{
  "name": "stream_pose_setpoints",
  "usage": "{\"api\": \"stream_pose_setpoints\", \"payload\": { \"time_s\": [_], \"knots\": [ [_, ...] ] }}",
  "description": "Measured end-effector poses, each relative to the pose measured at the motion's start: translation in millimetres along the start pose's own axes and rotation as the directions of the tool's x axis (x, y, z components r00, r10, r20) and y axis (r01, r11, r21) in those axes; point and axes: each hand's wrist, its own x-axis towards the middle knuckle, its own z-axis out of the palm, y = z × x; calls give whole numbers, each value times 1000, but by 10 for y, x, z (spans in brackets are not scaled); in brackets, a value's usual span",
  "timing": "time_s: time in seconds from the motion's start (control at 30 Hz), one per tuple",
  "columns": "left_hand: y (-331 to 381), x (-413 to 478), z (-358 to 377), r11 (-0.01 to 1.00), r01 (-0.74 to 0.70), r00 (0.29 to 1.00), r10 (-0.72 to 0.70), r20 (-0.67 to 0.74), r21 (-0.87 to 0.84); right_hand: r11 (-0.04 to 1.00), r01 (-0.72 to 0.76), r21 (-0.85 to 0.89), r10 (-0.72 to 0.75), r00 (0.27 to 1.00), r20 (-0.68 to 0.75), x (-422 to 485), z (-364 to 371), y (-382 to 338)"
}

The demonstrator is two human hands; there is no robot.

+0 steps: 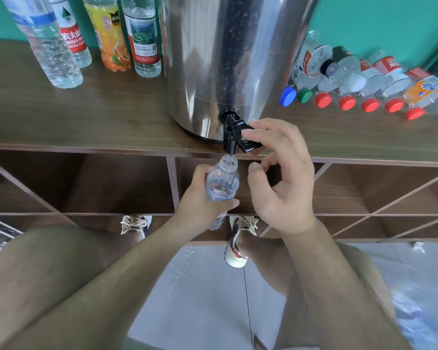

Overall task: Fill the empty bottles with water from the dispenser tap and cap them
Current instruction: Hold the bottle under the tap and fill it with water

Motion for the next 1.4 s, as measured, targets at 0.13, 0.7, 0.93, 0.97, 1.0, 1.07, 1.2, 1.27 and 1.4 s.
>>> {"api": "stream_pose_setpoints", "payload": {
  "time_s": [0.13,0.7,0.93,0.97,1.0,1.07,1.2,1.27,1.4],
  "knots": [
    [24,-8,-6,1000,19,1000,-19,-8,-4,1000,-13,8,13,1000,-7,-12,-4,5],
    [23,5,-11,1000,4,1000,-4,16,-4,999,35,-12,-35,999,-4,-1,-1,-10],
    [-29,48,3,1000,-5,1000,5,-2,0,998,59,-29,-59,998,-8,29,-73,5],
    [-38,56,7,1000,-5,1000,5,-3,-2,998,59,-31,-59,998,-7,30,-74,4],
    [-50,61,6,1000,-6,1000,6,-5,-4,998,59,-31,-60,998,-7,29,-73,3],
    [-62,66,1,1000,-12,1000,11,-10,-1,998,59,-28,-59,998,-5,28,-74,4],
    [-92,79,-2,1000,-16,1000,16,-15,-1,999,47,-23,-46,999,20,26,-93,2],
    [-102,87,0,1000,-13,1000,13,-17,7,999,45,-22,-45,999,27,25,-99,3],
    [-117,102,4,999,-16,1000,17,-17,29,999,47,-16,-46,998,31,24,-102,10]
  ]
}}
